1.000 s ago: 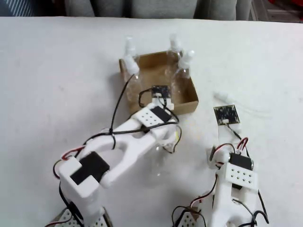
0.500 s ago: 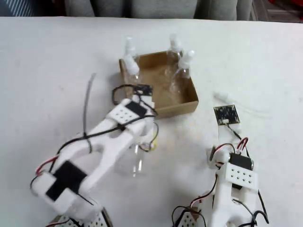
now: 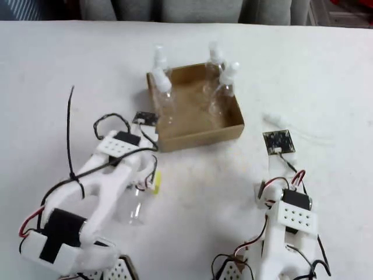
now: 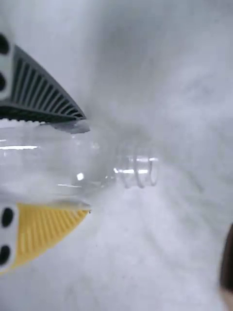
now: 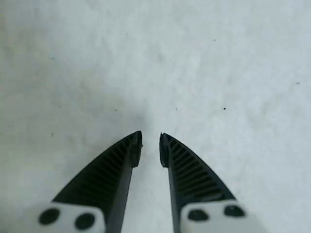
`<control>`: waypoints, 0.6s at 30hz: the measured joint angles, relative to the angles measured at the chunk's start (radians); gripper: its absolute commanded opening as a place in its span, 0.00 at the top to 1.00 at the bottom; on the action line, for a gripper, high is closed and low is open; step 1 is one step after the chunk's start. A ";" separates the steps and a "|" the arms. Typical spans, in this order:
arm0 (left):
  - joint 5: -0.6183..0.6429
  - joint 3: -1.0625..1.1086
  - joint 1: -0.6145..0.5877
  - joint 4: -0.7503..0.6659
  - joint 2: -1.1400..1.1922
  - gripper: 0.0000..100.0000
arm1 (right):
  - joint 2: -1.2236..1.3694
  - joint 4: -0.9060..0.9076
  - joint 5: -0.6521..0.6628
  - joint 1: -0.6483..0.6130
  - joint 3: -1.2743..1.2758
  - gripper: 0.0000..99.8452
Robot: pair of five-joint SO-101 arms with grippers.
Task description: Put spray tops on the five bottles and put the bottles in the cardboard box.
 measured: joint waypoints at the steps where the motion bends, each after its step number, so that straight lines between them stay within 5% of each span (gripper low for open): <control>1: 0.000 0.000 -0.002 0.000 0.000 0.76 | 0.000 0.000 0.000 0.000 0.000 0.97; 6: 0.041 0.002 -0.009 0.000 0.000 0.65 | 0.000 0.000 0.000 0.000 0.000 0.97; 18: 0.052 -0.063 -0.031 0.110 0.000 0.71 | 0.000 0.000 0.000 0.000 0.000 0.97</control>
